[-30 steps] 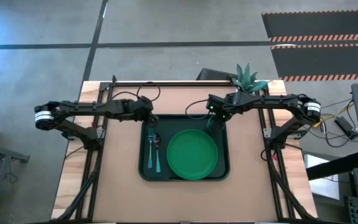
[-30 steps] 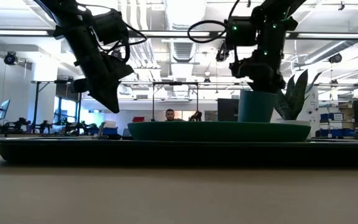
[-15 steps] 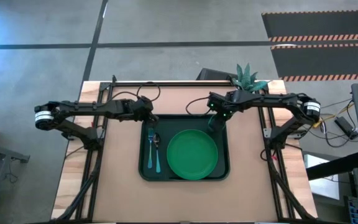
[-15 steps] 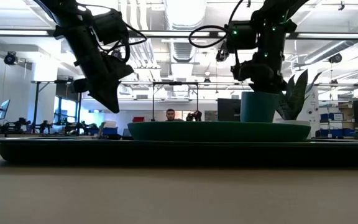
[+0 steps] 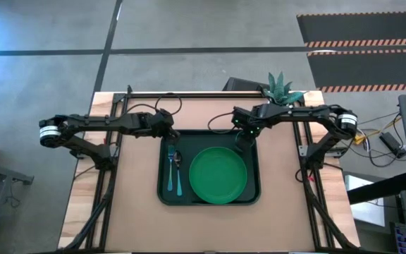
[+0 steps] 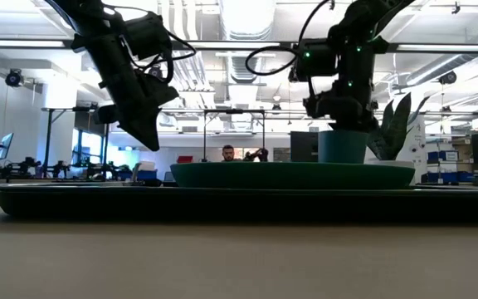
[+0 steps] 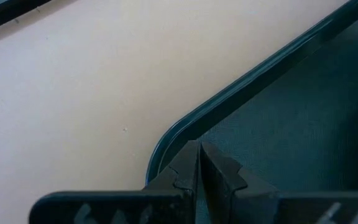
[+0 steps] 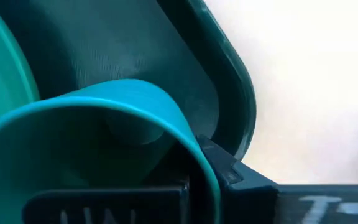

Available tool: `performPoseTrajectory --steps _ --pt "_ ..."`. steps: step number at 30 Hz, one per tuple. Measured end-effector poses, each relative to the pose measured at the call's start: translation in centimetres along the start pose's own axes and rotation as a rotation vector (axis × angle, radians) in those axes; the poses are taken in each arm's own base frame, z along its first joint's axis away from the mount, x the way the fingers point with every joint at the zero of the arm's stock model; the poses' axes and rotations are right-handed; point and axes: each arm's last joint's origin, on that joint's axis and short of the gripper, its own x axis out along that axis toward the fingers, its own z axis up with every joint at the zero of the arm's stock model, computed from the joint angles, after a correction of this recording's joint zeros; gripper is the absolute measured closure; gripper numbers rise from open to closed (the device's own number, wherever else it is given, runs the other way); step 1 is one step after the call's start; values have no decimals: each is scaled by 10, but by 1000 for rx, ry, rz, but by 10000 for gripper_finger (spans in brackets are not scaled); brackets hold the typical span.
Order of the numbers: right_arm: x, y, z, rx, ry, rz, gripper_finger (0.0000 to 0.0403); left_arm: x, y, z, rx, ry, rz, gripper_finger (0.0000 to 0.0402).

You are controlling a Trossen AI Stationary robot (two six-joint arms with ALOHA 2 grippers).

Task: Pick and place plate/cup/fork/spoon on tray
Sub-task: Adjust the cup on the green tray, then adjust the blue spoon on the green tray

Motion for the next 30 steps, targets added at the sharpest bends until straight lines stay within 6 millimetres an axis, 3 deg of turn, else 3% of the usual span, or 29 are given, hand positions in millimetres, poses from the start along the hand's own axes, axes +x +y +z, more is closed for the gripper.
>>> performPoseTrajectory --steps 13,24,30 --pt "-5 0 2 -33 -22 3 390 0 0 0 0 0 0 402" --pt "-32 5 23 -68 -136 3 313 0 0 0 -1 0 0 402" --pt "-37 5 26 -76 -151 6 293 0 0 0 -1 0 0 402"
